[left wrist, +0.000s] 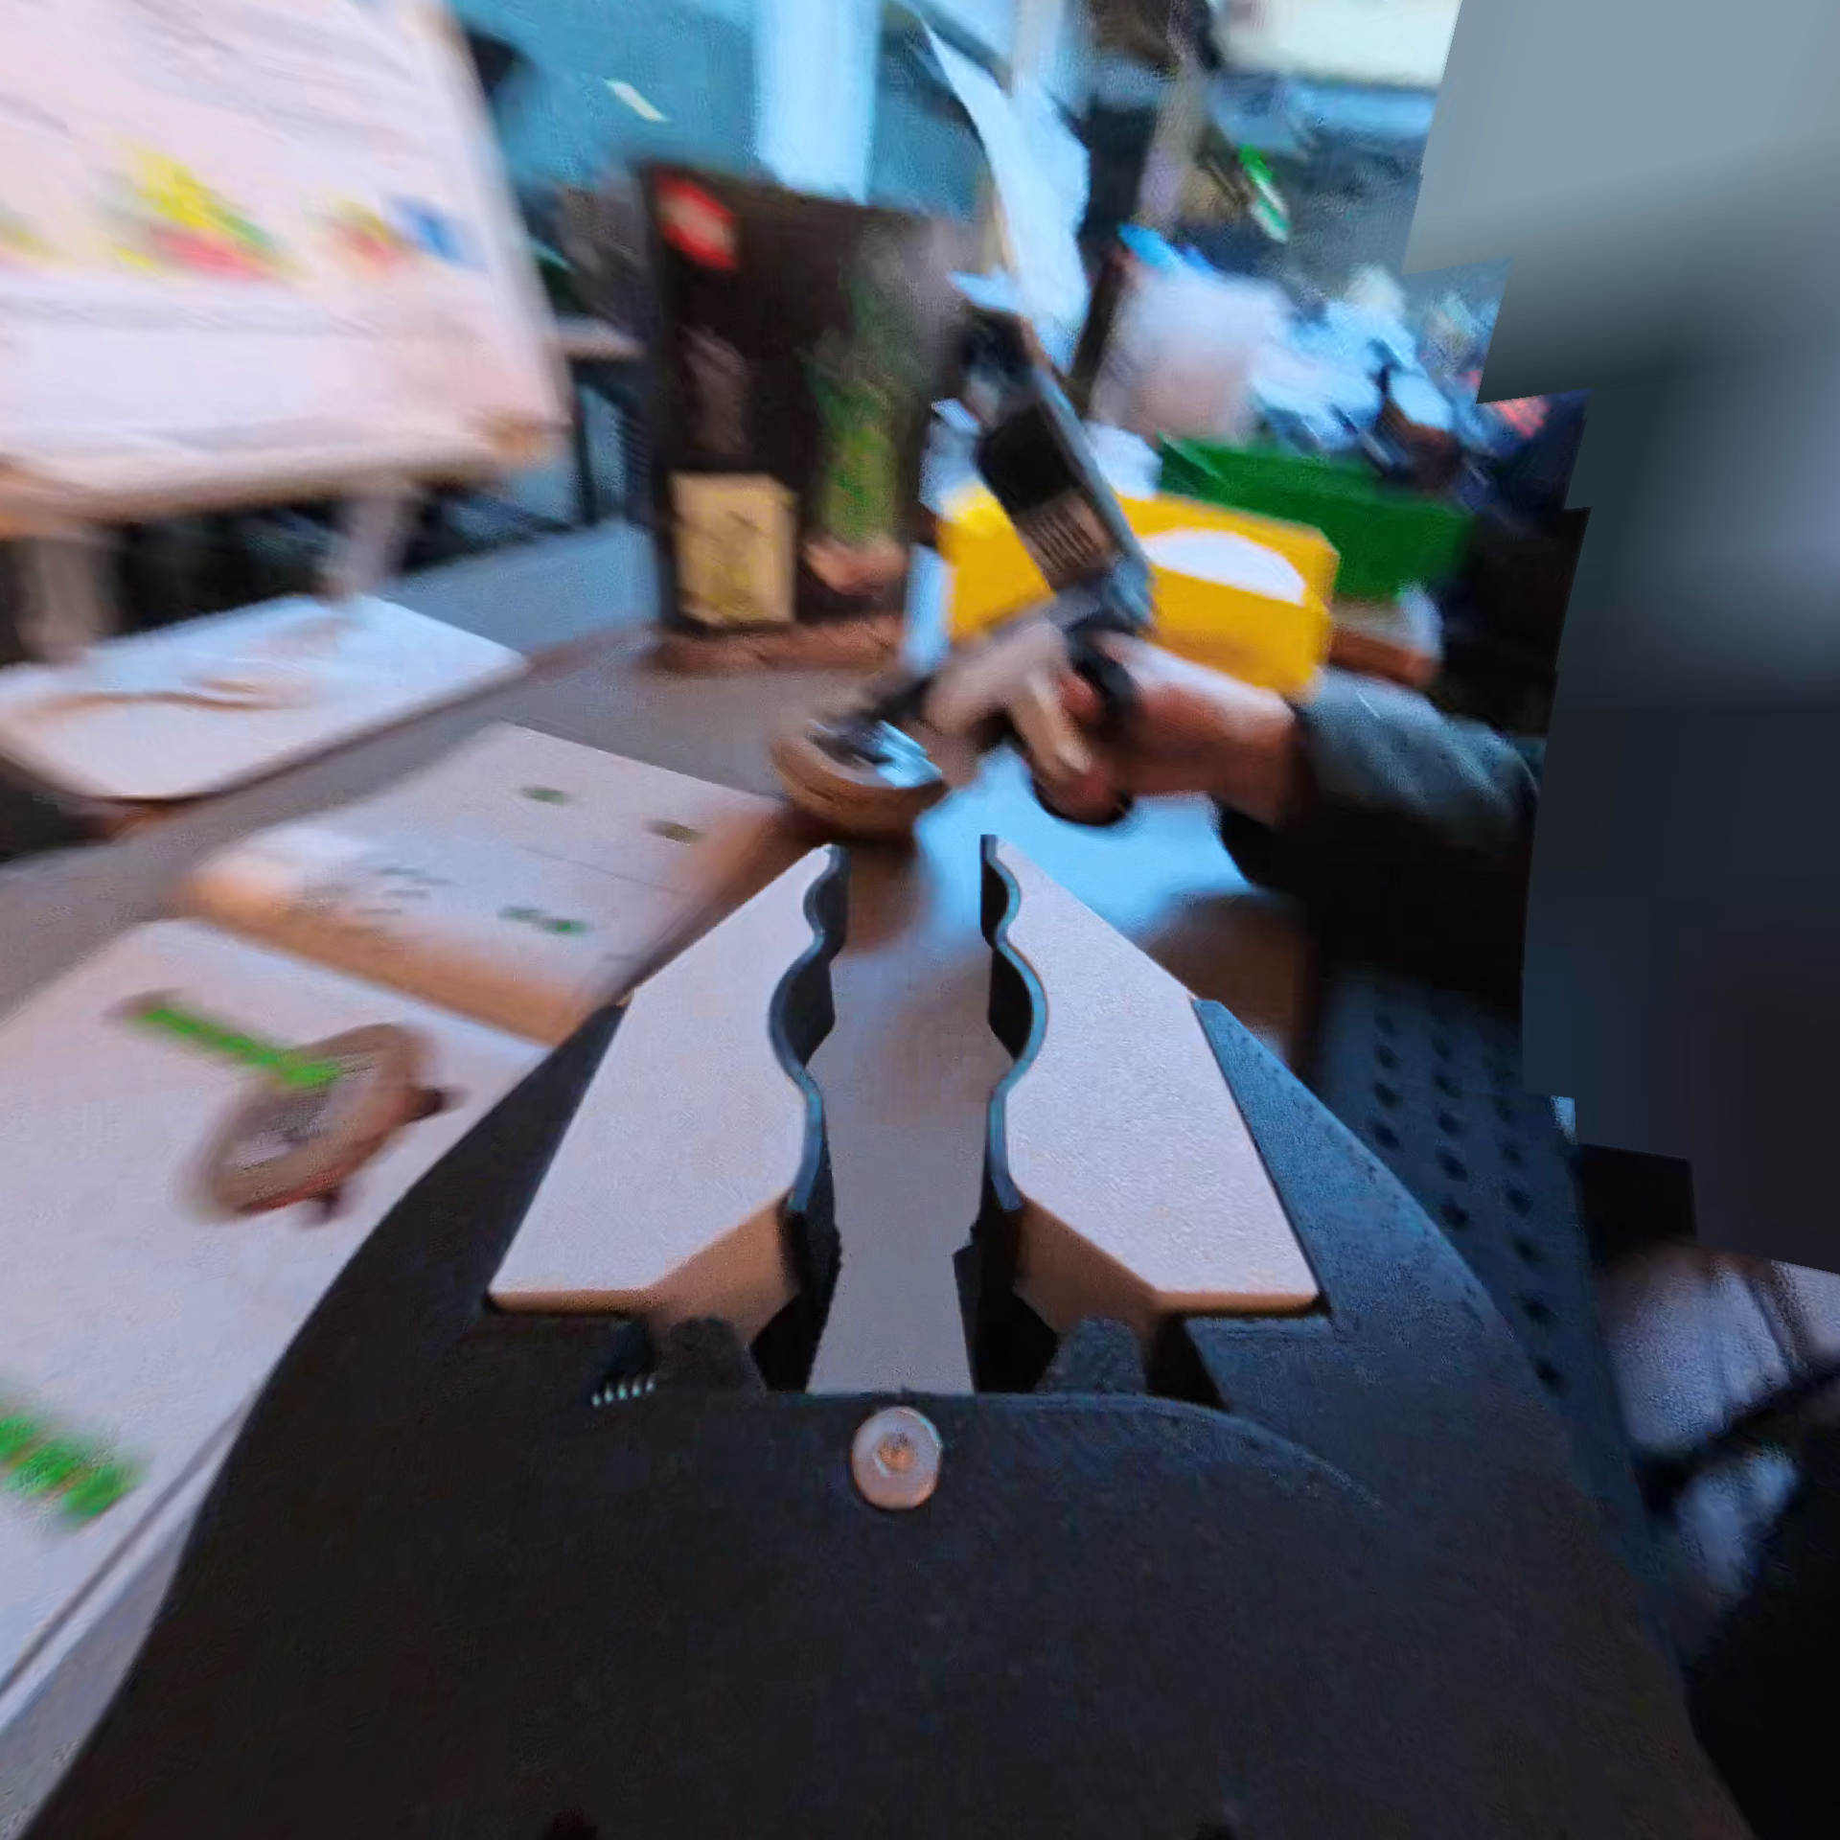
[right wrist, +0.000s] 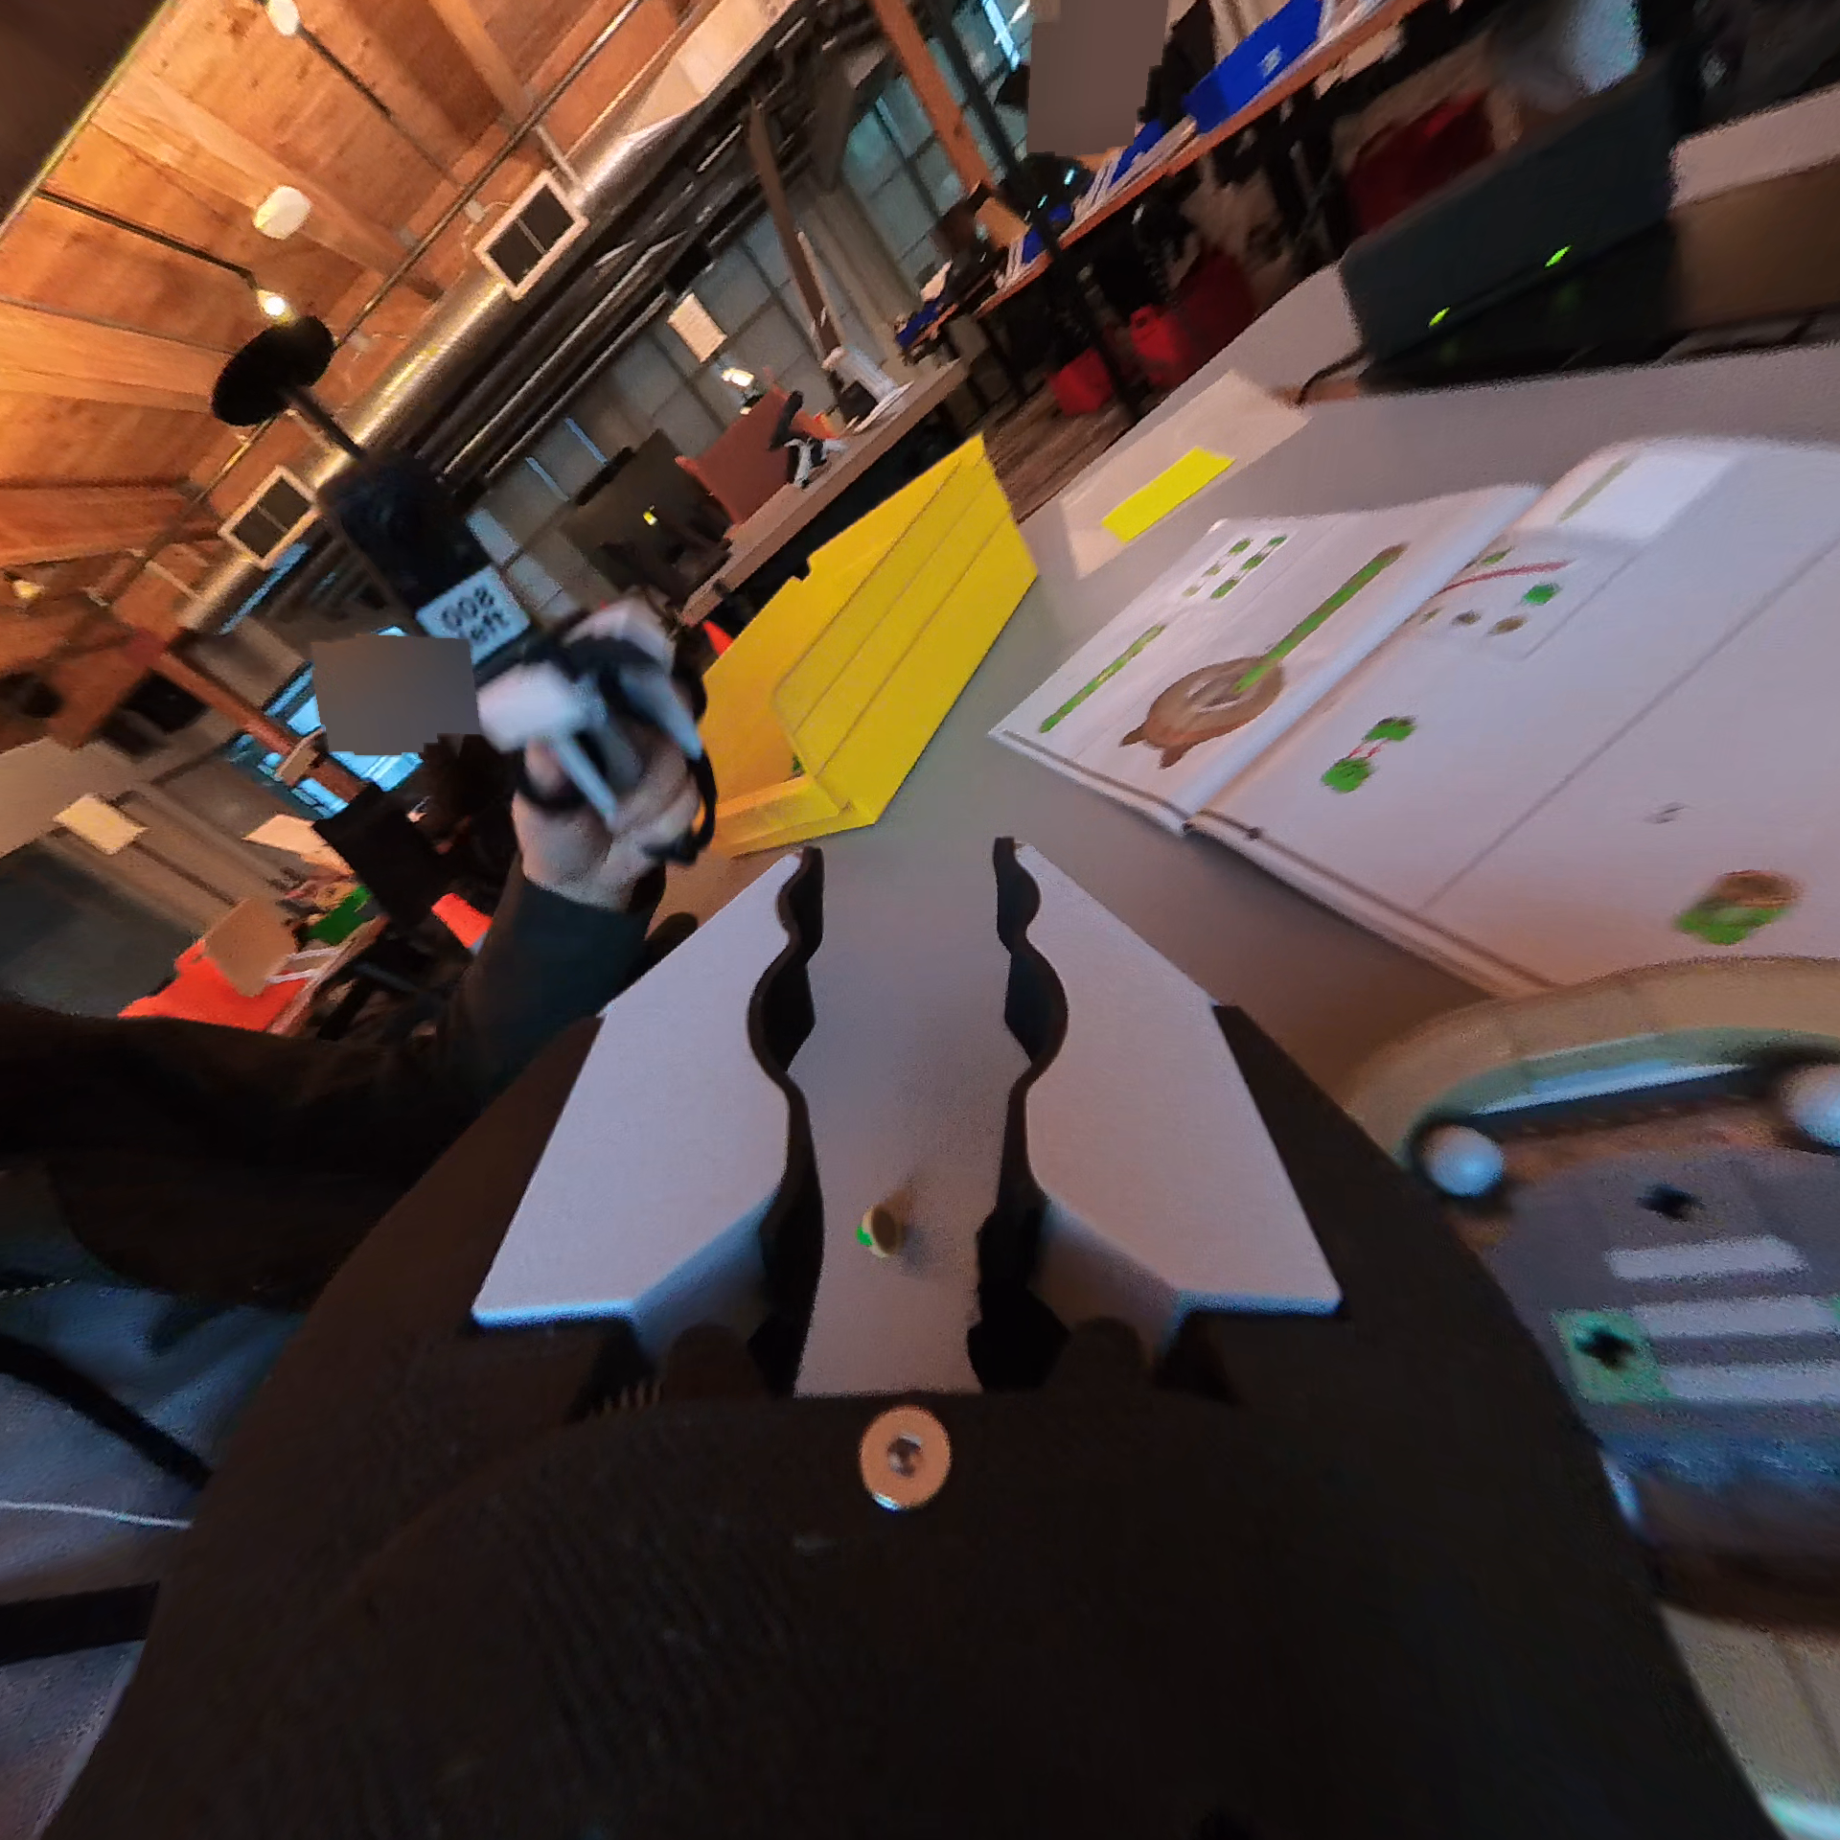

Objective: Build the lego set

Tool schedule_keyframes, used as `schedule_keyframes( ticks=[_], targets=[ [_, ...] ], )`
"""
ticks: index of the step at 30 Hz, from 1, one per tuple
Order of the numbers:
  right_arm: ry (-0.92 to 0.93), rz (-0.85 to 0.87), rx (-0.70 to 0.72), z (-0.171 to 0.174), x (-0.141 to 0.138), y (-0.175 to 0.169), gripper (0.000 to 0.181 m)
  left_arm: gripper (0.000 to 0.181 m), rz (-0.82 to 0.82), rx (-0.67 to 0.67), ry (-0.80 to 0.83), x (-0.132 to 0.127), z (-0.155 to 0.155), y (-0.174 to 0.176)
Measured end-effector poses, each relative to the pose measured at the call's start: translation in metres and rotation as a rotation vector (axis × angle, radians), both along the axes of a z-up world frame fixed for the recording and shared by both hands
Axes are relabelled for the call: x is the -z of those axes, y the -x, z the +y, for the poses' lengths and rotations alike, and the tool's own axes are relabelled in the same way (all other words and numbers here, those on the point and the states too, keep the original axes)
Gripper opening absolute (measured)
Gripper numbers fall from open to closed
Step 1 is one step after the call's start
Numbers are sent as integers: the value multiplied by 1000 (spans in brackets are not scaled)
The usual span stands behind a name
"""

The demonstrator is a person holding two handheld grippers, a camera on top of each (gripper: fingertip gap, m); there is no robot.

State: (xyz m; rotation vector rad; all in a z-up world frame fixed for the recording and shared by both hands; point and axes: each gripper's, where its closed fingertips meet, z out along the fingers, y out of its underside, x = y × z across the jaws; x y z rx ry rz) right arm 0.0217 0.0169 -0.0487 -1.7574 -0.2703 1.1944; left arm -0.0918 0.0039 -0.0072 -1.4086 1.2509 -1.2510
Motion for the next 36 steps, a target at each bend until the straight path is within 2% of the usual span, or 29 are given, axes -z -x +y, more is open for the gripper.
schedule_keyframes(
  ticks=[1, 3, 6, 11, 16, 19, 22, 25, 27, 29, 32, 36],
  targets=[
    [-15, 3, 21, 0, -3, -6, 33, 26, 75, 92, -15, 19, -22, -17],
    [-29, 25, 52, 1, -9, -16, 33, 30, 236, 177, -88, 62, -47, -41],
    [-24, 26, 63, 1, -8, -22, 33, 28, 381, 218, -163, 104, -60, -58],
    [17, -25, 31, 2, 6, -14, 34, 23, 433, 271, -100, 122, -66, -69],
    [54, -73, -5, 0, 18, -5, 35, 9, 514, 287, -74, 137, -64, -68],
    [59, -75, -12, -1, 18, -4, 35, 8, 580, 346, -25, 150, -73, -63],
    [57, -76, -8, -1, 18, -4, 35, 2, 521, 291, -47, 141, -66, -69],
    [31, -84, -7, -2, 15, -2, 34, 2, 345, 172, 42, 106, -45, -75],
    [-57, -102, -11, -4, 5, 4, 34, 1, 221, 63, 129, 83, -24, -73],
    [-215, -142, -45, -13, -13, 20, 32, 1, 152, 6, 230, 70, -11, -69],
    [-480, -394, -103, -30, -17, 51, 29, 1, 113, -59, 361, 67, 0, -67],
    [-677, -819, -66, -31, 7, 65, 15, 1, 71, -75, 495, 64, 1, -69]
  ],
)
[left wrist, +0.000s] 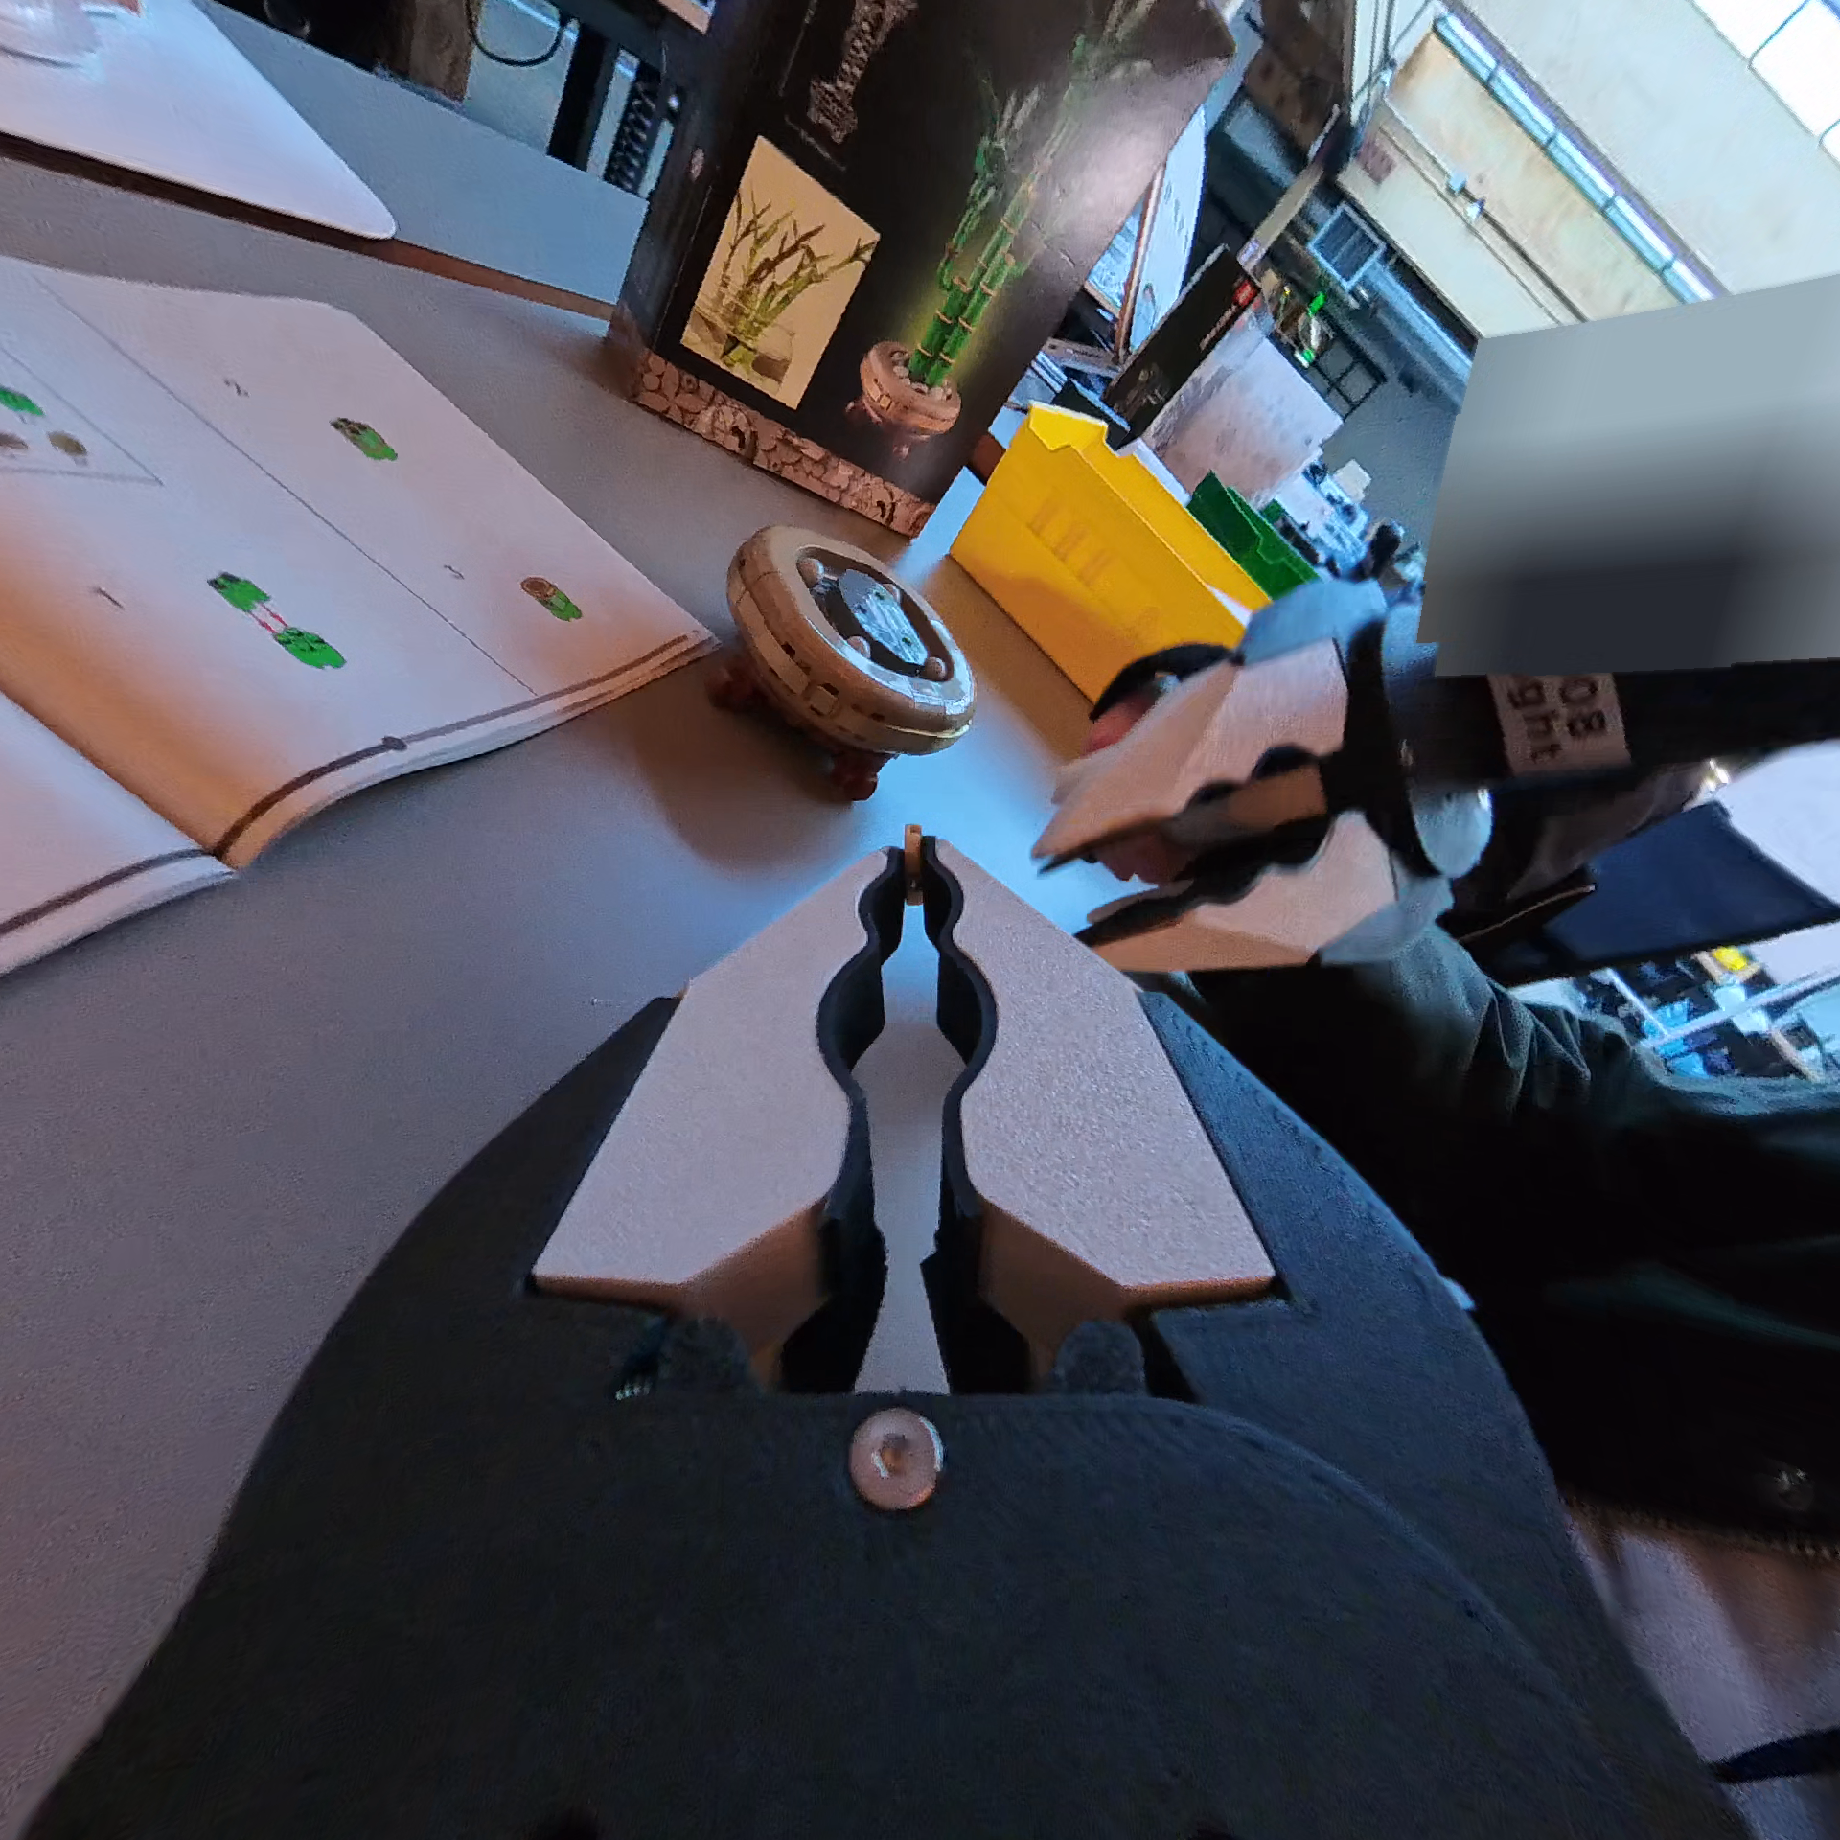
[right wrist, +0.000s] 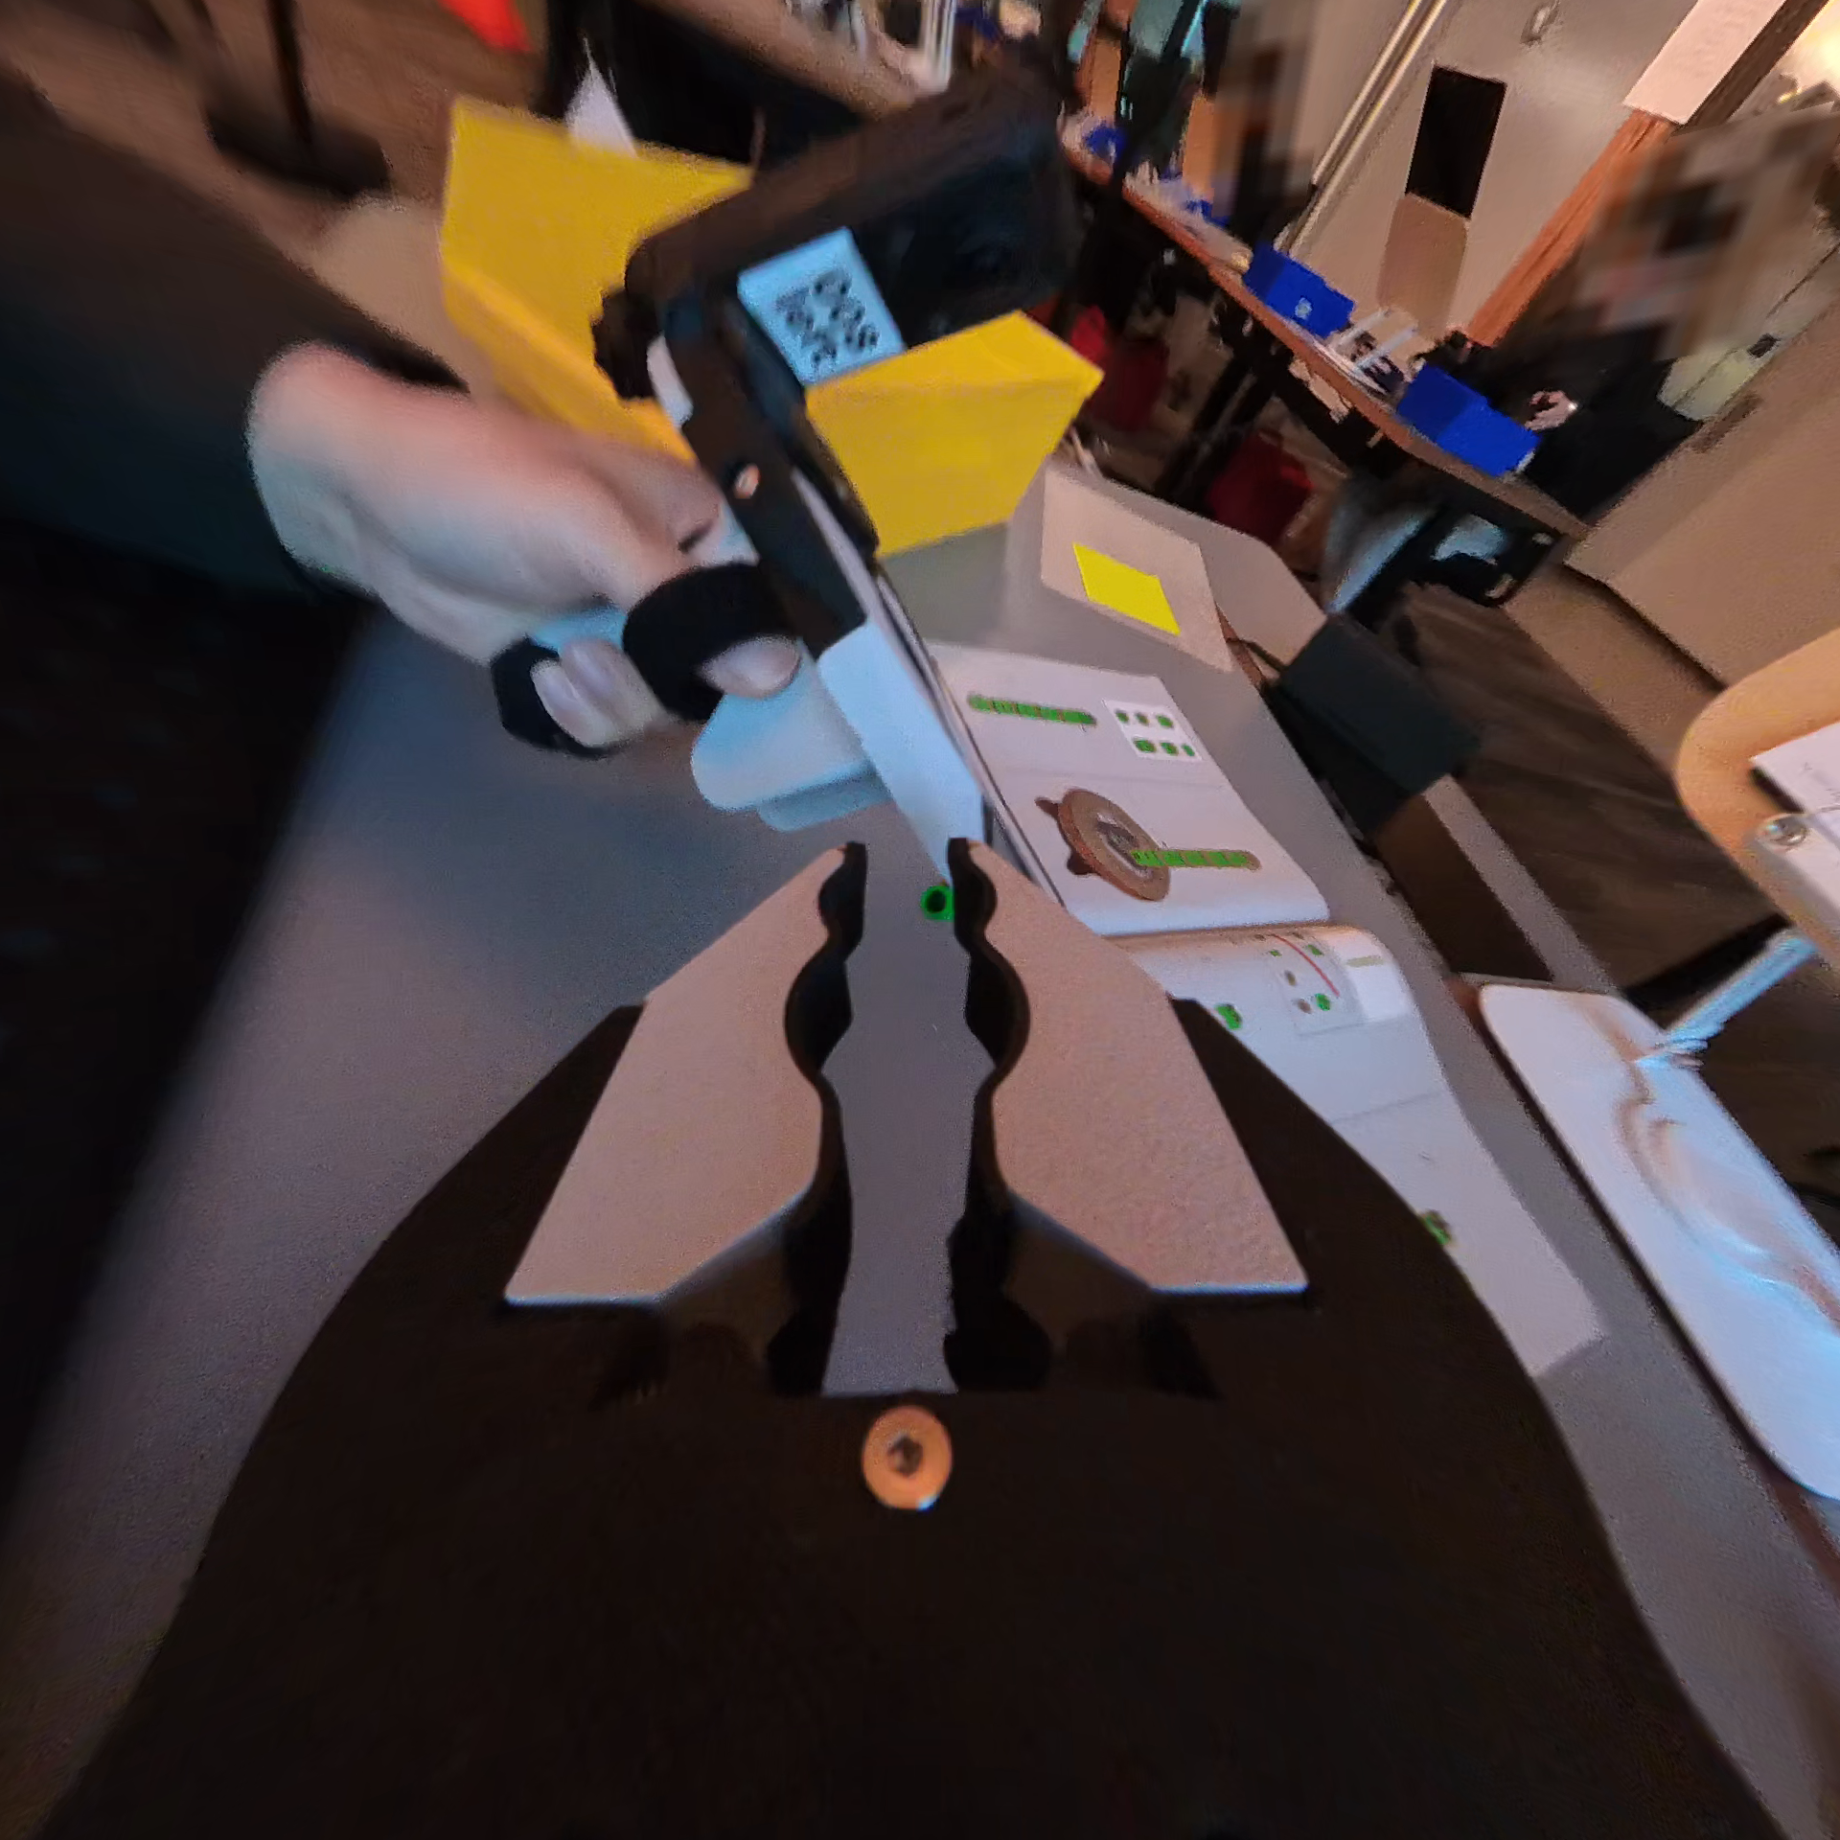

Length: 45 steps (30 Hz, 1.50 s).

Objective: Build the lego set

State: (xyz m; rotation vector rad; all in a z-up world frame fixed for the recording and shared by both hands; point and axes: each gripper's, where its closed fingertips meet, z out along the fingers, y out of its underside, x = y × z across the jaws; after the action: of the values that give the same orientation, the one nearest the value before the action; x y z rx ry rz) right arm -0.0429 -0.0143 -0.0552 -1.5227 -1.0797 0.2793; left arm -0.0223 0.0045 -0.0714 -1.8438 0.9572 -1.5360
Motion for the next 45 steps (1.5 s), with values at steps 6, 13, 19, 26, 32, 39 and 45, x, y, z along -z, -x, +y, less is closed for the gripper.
schedule_keyframes(
  ticks=[6, 13, 19, 26, 32, 39, 45],
  targets=[
    [-9, -62, 66, 8, 9, -1, 4, 1, -18, -62, 33, -1, 2, -4],
    [25, -52, 148, 19, 11, -14, 14, 1, -64, -109, 98, -5, 7, -4],
    [42, -46, 166, 21, 13, -15, 7, 1, -69, -124, 118, -4, 7, -7],
    [70, -23, 188, 23, 12, -15, 5, 1, -67, -148, 89, -6, 9, -7],
    [218, 317, 74, 12, -18, -9, 5, 1, 11, -264, -143, -9, 34, 6],
    [445, 873, -390, -31, -74, -18, 5, 1, -304, 13, 62, -49, -4, -1],
    [516, 980, -527, -43, -87, -23, 6, 1, -430, 146, 114, -68, -21, 6]
  ],
)
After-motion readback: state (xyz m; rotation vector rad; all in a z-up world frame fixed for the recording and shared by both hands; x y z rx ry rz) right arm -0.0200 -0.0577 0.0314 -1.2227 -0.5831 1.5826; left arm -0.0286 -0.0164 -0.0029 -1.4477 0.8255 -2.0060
